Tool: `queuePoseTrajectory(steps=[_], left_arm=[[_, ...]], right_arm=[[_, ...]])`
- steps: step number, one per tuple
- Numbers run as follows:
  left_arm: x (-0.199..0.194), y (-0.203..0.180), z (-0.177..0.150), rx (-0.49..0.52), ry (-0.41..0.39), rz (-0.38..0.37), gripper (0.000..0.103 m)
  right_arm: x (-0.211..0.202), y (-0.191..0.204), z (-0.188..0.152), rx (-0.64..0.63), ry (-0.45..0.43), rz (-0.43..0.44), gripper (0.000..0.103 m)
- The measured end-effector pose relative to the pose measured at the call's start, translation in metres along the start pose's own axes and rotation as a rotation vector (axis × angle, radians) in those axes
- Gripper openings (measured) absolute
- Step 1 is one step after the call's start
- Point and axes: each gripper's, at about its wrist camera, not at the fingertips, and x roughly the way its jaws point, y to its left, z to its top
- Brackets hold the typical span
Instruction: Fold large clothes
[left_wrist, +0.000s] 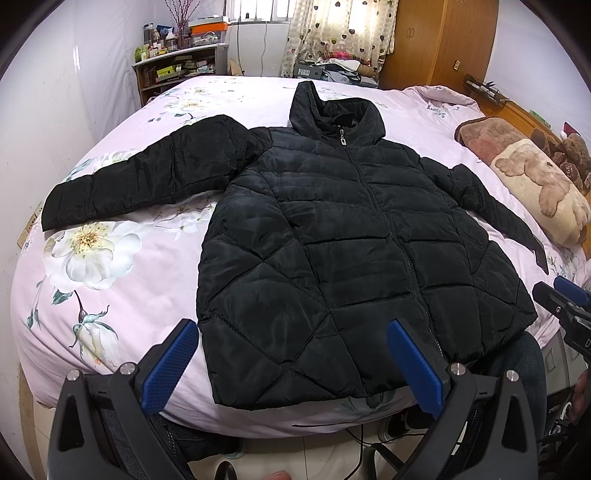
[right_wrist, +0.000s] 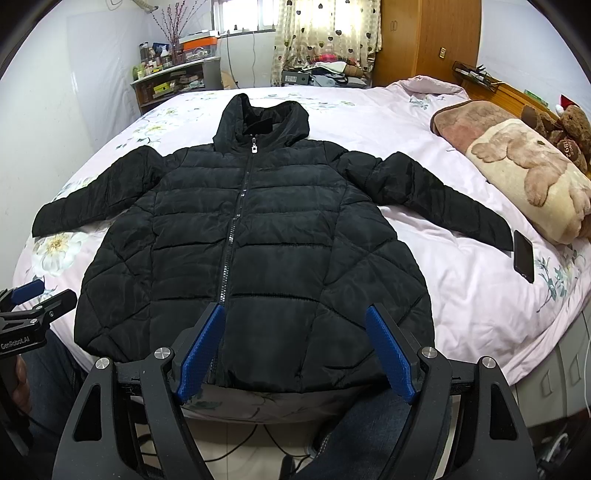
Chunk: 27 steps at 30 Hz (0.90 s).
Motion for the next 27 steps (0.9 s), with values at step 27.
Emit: queuePoseTrajectory(steps=[27], left_arm=[[0.064,0.014,0.093,0.031,-0.044,-0.016,0.103]], right_arm=[[0.066,0.003,0.080,-0.048,-0.041,0.052,0.078]])
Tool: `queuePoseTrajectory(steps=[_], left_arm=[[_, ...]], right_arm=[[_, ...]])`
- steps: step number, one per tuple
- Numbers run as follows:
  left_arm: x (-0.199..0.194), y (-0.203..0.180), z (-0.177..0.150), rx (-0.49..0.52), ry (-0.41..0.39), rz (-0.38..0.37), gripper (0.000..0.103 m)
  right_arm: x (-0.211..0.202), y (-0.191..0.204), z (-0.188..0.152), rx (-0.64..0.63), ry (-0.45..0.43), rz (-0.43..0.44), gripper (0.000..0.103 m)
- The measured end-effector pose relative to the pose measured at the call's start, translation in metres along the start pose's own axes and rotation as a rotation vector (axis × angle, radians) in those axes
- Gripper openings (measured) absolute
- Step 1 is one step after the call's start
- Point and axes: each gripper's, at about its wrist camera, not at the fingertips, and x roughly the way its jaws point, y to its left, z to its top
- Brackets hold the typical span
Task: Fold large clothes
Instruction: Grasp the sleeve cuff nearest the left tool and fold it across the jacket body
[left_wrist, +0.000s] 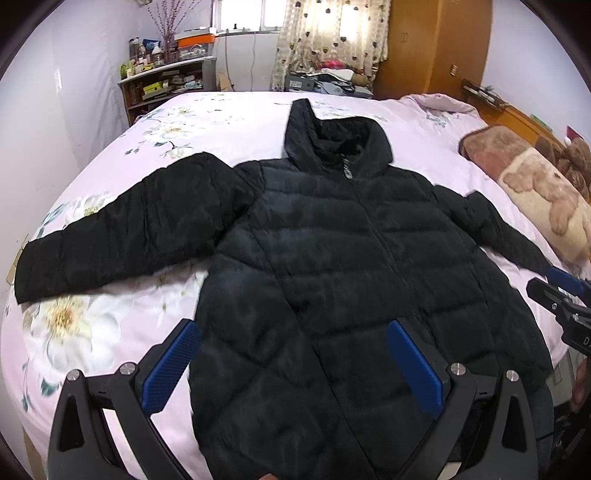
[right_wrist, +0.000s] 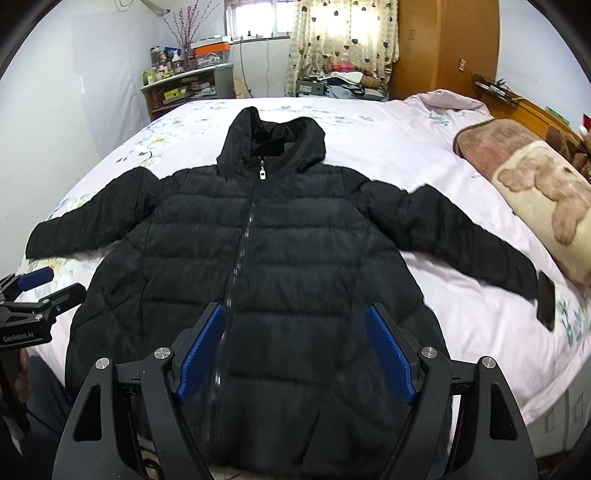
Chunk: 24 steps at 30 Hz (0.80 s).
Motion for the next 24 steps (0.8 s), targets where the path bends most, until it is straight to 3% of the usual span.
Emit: queuePoseTrajectory(steps=[6,11,17,24], left_arm=[[0.032,0.043,0.026,-0.097,0.010,0.009,0.096],[0.048,0.079,0.038,-0.132,-0.010,0.086,0.094],[0.065,0.131,0.038,-0.240,0.006,0.099,0.094],[0.077,0.194,0.031,-0.355,0.003,0.192,0.093]], right_arm=[[0.040,0.008,0.030,-0.029,0.000,0.018,0.078],[0.067,0.025,0.046,-0.064,0.005,0.040,0.078],[0.097,0.056,0.063,-0.120,0.017,0.091,0.078],[0.126,0.104,0.075,-0.188,0.034,0.159,0.078]])
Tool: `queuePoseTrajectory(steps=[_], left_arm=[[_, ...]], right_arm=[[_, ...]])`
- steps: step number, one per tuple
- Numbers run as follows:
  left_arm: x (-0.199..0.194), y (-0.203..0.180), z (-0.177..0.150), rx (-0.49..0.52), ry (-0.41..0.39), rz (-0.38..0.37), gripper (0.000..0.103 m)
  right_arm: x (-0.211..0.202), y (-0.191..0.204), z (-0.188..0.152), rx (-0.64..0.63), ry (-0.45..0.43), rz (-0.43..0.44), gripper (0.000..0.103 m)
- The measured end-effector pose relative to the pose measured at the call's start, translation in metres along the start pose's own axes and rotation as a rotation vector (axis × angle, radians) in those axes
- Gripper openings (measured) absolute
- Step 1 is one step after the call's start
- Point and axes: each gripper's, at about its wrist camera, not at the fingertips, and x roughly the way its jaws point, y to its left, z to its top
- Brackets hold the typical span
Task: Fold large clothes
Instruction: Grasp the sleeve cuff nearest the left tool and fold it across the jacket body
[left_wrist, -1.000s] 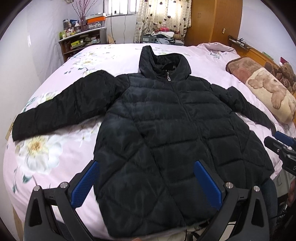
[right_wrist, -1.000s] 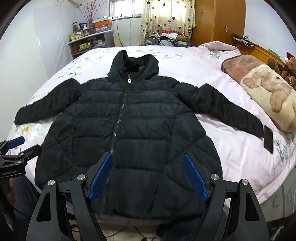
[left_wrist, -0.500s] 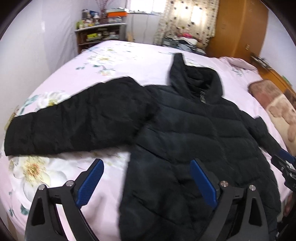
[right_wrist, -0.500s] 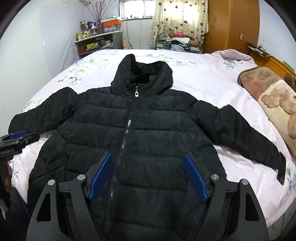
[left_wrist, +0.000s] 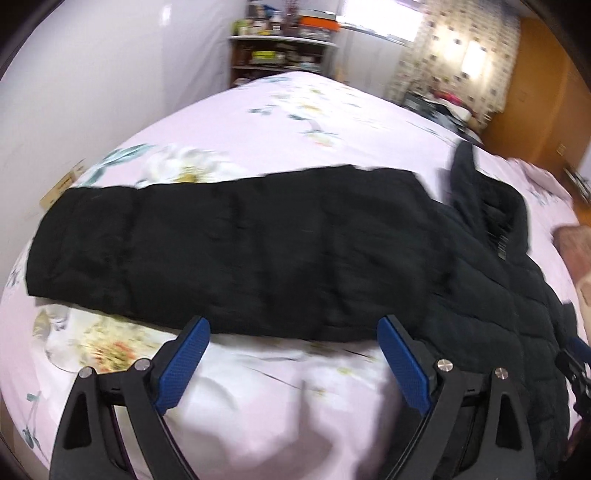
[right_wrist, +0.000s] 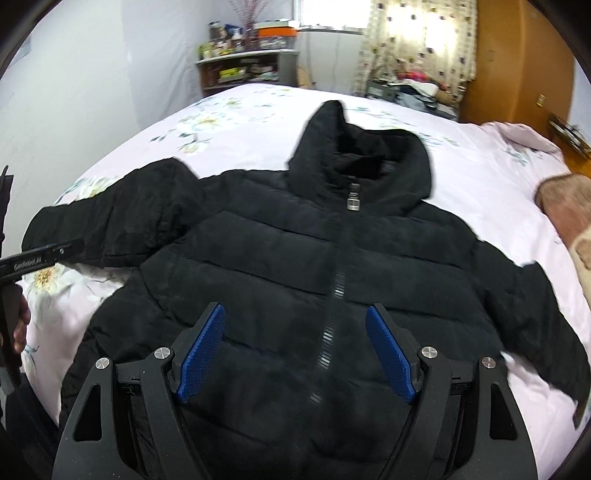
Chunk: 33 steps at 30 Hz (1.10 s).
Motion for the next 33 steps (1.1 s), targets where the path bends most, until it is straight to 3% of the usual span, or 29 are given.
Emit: queuePoseTrajectory(steps=[6,11,13,18,21,28,30,32,33], left_arm=[[0.017,0.059,0.003,-0.162,-0.005,0.058,0.088],[0.030,0.101,-0.002,-0.335,-0.012,0.016,0.070],[0.031,0.103,-0.004,-0.376,-0.033,0.008,0.070],[0.018,0.105,-0.020,-0.436,-0.056,0.031,0.067],[0.020,0.125,-0.030,-0.465,-0.055,0.035,0.067],[0.036,0.139,0.002,-0.503,-0.125,0.040,0.071],[0.039,0.140,0.009,-0.490,-0.133,0.064,0.063],[0.036,0.140,0.013,-0.472,-0.135,0.092,0.026],[0.033,0.139,0.015,-0.465,-0.134,0.084,0.022]], right_arm=[[0.027,0.021,0.011,-0.011,0.023,0.046,0.078],[0.044,0.025,0.018,-0.028,0.045,0.054,0.078],[0.050,0.025,0.020,-0.033,0.053,0.053,0.078],[0.057,0.020,0.021,-0.034,0.062,0.059,0.078],[0.057,0.017,0.019,-0.026,0.054,0.063,0.078],[0.054,0.011,0.012,-0.008,0.061,0.064,0.078],[0.051,0.008,0.011,-0.007,0.059,0.055,0.078],[0.048,0.005,0.009,-0.004,0.058,0.046,0.078],[0.047,0.002,0.008,-0.002,0.058,0.039,0.078]])
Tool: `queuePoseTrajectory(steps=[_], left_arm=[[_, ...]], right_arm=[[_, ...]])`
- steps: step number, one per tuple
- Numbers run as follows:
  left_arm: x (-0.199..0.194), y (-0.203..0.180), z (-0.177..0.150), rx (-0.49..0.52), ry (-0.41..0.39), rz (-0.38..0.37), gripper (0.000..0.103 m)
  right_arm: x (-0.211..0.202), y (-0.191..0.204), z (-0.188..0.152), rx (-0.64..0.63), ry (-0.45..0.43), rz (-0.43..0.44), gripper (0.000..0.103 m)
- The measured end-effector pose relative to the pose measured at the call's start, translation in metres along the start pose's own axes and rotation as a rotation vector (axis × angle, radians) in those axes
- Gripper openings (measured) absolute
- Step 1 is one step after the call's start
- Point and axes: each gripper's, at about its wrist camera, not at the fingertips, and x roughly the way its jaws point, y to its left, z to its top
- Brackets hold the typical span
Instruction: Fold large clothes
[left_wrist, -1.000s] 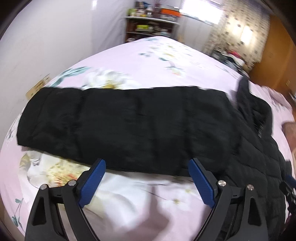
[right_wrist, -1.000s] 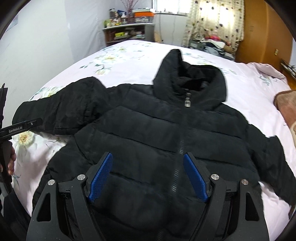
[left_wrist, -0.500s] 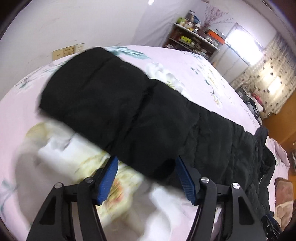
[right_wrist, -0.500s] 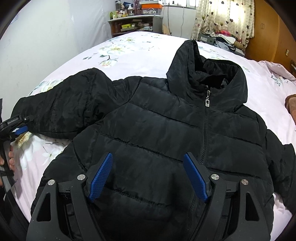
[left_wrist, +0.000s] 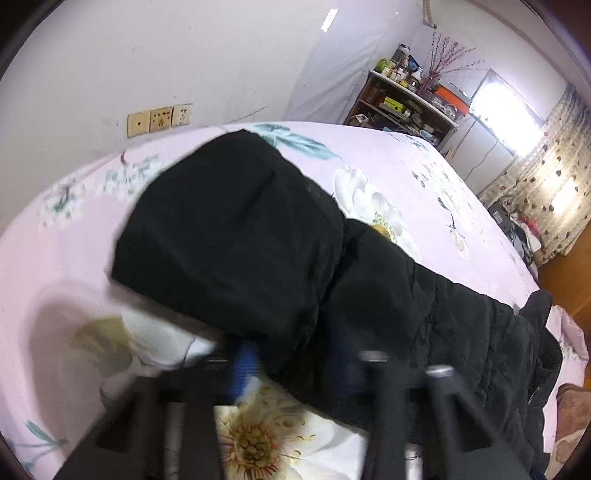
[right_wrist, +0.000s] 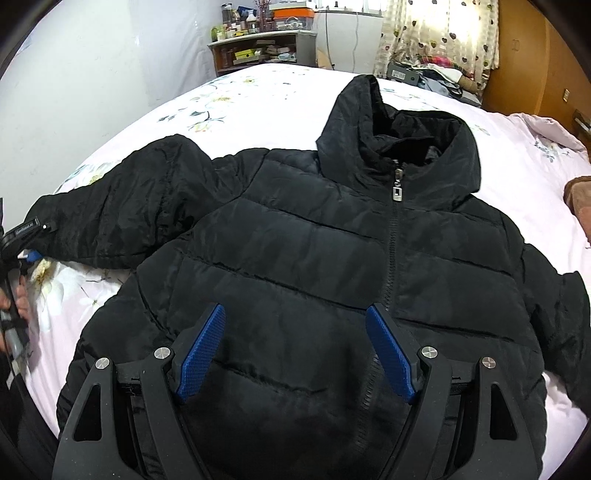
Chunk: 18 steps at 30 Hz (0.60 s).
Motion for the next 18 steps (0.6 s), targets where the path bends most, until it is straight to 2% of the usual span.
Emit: queuePoseTrajectory(steps=[2,5,12,18], left_arm=[[-0.011,-0.005,0.004,0.021,-0.009,-0.013,0.011],[-0.038,-0.020,0.008,0.074,-0.028,-0.066,0.010],[-0.119,-0.099,0.018,0.259,-0.099,-0.303,0.010],[-0.159,-0.172,0.007,0.386,-0.092,-0.499,0.009]], right_arm=[[-0.003,-0.004,-0.003,0.000,0.005,-0.014,0.078],[-0.009,-0.011,-0.010,0.003,0.010,-0.035,0.078],[-0.033,-0.033,-0.023,0.028,-0.012,-0.077,0.078],[-0.056,-0.059,-0.030,0.106,-0.022,-0.103,0.078]])
